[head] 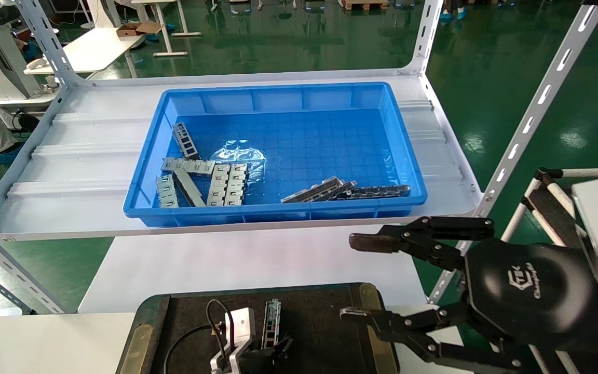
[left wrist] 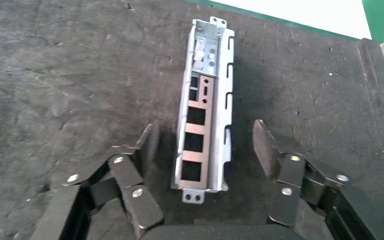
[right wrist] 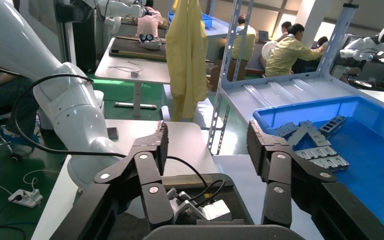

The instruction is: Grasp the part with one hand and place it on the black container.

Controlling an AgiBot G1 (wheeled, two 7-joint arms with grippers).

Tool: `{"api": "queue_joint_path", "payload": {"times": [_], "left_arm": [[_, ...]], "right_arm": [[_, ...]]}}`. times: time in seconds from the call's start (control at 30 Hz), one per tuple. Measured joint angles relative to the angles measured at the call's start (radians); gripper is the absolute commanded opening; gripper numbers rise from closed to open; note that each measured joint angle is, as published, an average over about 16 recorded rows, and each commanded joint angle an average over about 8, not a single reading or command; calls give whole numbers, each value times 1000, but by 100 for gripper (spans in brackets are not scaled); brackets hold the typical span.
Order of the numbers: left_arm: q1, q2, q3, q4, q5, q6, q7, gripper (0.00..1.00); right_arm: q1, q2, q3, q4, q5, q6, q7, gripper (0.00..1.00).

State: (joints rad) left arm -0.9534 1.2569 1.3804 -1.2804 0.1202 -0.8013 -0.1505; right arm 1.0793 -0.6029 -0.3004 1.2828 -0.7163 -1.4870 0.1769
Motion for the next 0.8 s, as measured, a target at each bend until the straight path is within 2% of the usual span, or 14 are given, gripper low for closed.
{"api": "queue_joint_path", "payload": {"times": [0.17,0.47,0.8], "left_arm": [[-16,-1,-4,-9,-6,12,7,100],[-1,-10,-31,-1,101,94,-42,100],[-3,-65,-17,-37,145,164,-25,100]], "right_arm": [[0,0,0,0,0,0,0,100],[0,0,-1,0,0,0,0,100],[0,0,-1,0,1,1,-1,100]]}}
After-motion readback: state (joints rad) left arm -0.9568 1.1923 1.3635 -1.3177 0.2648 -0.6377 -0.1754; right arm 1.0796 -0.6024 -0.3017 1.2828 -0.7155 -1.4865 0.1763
